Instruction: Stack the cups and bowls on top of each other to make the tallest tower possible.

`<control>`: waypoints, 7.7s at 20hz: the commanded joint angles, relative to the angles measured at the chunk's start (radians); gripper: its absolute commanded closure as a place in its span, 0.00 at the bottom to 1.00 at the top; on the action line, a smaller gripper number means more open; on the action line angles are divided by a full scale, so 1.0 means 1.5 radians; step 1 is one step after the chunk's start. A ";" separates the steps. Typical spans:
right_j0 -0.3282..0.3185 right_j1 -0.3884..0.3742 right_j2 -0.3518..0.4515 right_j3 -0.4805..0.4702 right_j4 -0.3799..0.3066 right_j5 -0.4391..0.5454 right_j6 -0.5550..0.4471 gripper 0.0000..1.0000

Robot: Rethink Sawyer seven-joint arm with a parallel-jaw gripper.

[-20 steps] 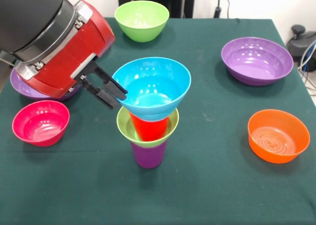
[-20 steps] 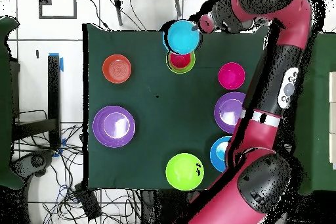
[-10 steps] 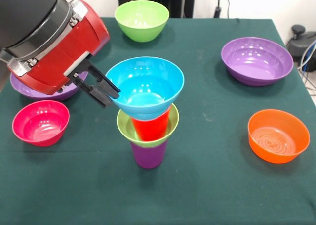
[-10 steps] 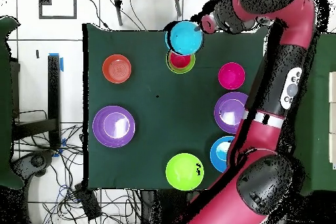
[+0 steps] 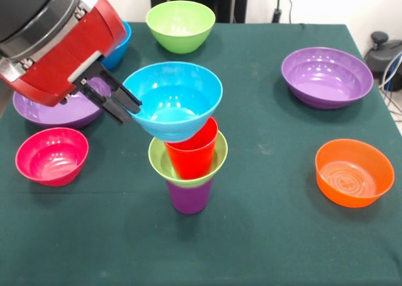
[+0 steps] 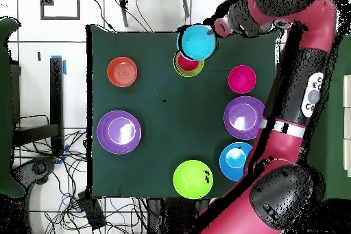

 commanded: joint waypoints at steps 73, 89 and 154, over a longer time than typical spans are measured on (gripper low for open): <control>0.029 -0.079 -0.356 0.256 0.272 -0.253 0.073 1.00; 0.041 -0.080 -0.373 0.265 0.290 -0.275 0.080 1.00; 0.040 -0.087 -0.409 0.270 0.304 -0.274 0.048 1.00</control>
